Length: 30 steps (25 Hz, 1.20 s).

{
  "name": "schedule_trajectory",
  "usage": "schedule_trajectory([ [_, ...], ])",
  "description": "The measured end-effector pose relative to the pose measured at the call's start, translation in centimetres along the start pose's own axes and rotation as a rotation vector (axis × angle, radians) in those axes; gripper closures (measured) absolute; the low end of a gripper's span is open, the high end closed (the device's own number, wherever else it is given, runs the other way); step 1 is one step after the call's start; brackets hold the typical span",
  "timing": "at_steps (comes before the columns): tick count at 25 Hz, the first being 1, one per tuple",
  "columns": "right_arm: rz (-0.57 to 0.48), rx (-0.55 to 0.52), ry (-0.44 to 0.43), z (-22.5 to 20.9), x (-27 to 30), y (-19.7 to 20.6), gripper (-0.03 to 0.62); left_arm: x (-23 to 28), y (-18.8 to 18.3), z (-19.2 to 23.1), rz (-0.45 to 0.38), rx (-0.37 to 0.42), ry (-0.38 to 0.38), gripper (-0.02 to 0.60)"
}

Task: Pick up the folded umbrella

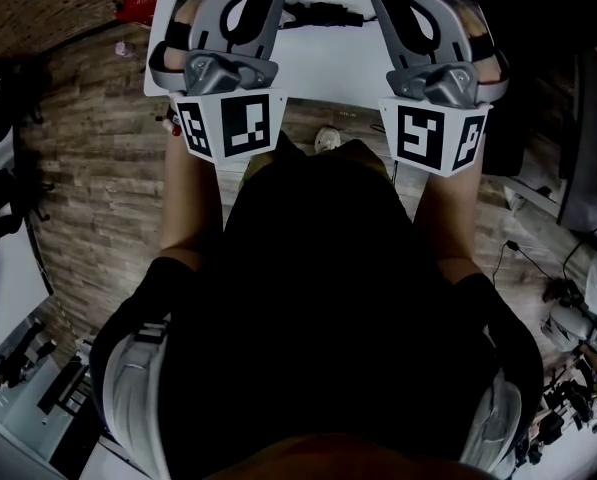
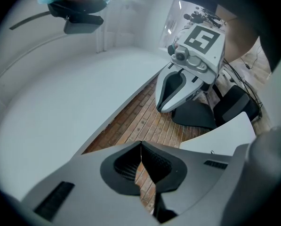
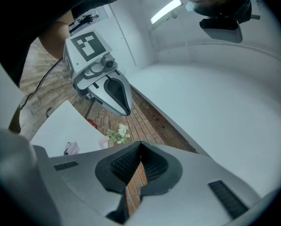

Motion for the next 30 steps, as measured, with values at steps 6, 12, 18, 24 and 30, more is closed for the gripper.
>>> schedule_trajectory([
  [6,-0.004,0.012,-0.004,0.0,0.2,0.7,0.566,0.6,-0.2,-0.2,0.009,0.005,0.010,0.568],
  [12,-0.010,0.019,-0.006,0.0,0.2,1.0,0.566,0.7,-0.1,-0.4,0.020,0.009,0.010,0.568],
  [18,0.003,0.032,-0.002,-0.1,0.5,1.7,0.566,0.7,-0.1,-0.5,0.024,0.011,0.002,0.568],
  [24,-0.012,0.047,-0.019,0.5,0.7,1.7,0.566,0.7,0.2,-0.6,0.051,0.016,0.012,0.568],
  [30,-0.014,0.047,-0.026,0.8,1.0,1.6,0.566,0.8,0.5,-0.7,0.050,0.014,0.032,0.568],
])
Point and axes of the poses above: the fingertips, and each gripper's own axes: x forward along the fingers, z to its left, y out of its underside, the point moved 7 cm from there along -x, backward along the fingers, and after that the axes turned 7 degrees about y, right-handed, at the moved point
